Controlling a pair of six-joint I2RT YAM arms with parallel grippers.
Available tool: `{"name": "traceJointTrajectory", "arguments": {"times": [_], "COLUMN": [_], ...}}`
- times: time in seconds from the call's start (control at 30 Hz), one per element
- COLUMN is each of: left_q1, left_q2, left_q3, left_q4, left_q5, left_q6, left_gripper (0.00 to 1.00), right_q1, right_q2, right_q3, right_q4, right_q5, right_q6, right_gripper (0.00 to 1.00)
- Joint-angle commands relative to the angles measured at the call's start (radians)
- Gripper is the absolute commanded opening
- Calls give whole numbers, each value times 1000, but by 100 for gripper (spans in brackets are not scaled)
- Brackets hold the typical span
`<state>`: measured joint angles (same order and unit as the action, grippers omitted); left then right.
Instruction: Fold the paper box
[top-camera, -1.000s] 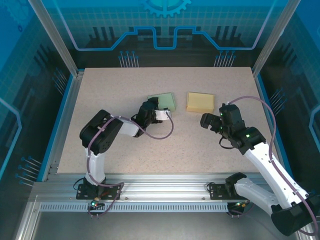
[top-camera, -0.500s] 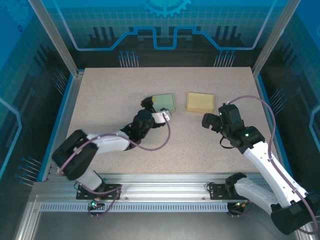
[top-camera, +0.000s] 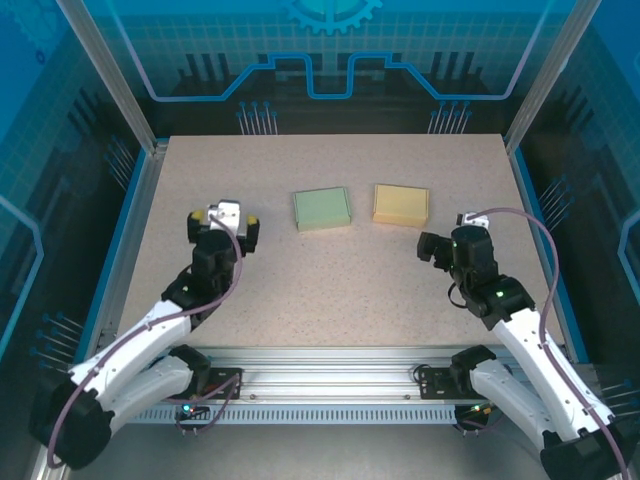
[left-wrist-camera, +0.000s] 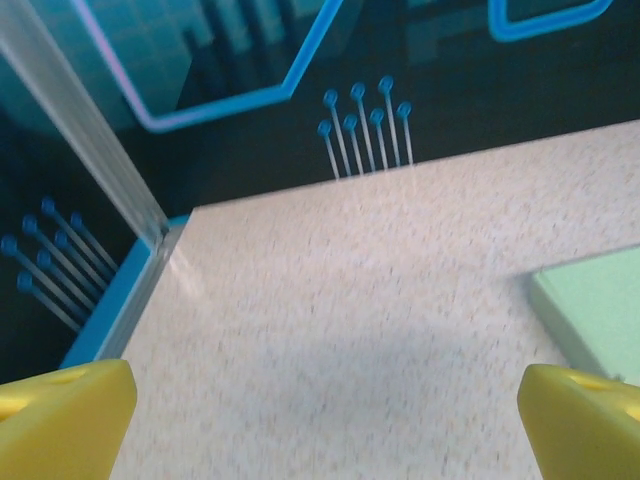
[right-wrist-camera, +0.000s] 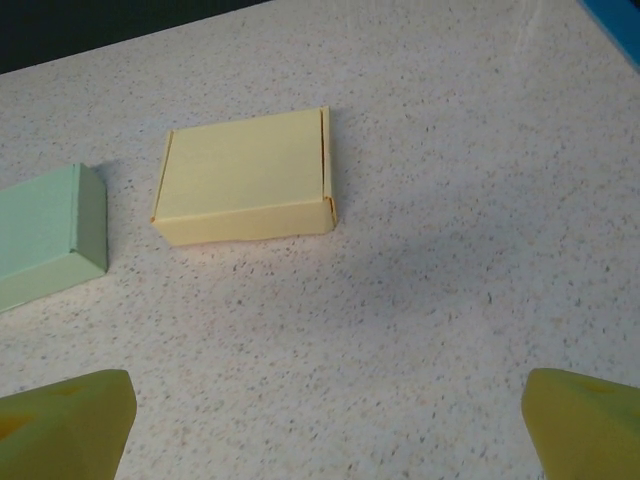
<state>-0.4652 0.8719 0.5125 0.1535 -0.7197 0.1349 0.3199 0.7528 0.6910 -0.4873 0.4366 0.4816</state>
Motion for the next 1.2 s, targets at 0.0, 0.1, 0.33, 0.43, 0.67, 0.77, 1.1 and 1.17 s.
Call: {"name": "traceJointTrajectory", "arguments": {"times": [0.0,0.1,0.33,0.43,0.67,0.77,1.1,1.17], "left_q1": [16,26,94,114,152,154,174,187], "left_q2": [-62,-78,-29,33,226,311,543,557], "left_q3": [-49,-99,-232,-267,-261,-243,-193,-185], "left_q4": [-80,-53,118,194,427,520,795,799], "left_q5": [-40,-62,-41,-18,100,128,194,210], "left_q6": [-134,-153,-218,-210,-126,-87,35,45], "left_gripper": [99,99,99,99,99,99,99,99], "right_q1": [-25,-25,-37,-51,-94,-100,-129,-134], "right_q2": [15,51,110,128,163,158,85,71], "right_q3": [-50,-94,-214,-244,-272,-277,-304,-315], "right_q4": [182,269,500,569,639,641,616,617], "right_q5": [-23,-22,-26,-42,-87,-91,-93,-97], "right_q6": [-152,-239,-375,-388,-371,-368,-376,-374], "right_gripper": [100,100,100,100,100,100,100,100]}}
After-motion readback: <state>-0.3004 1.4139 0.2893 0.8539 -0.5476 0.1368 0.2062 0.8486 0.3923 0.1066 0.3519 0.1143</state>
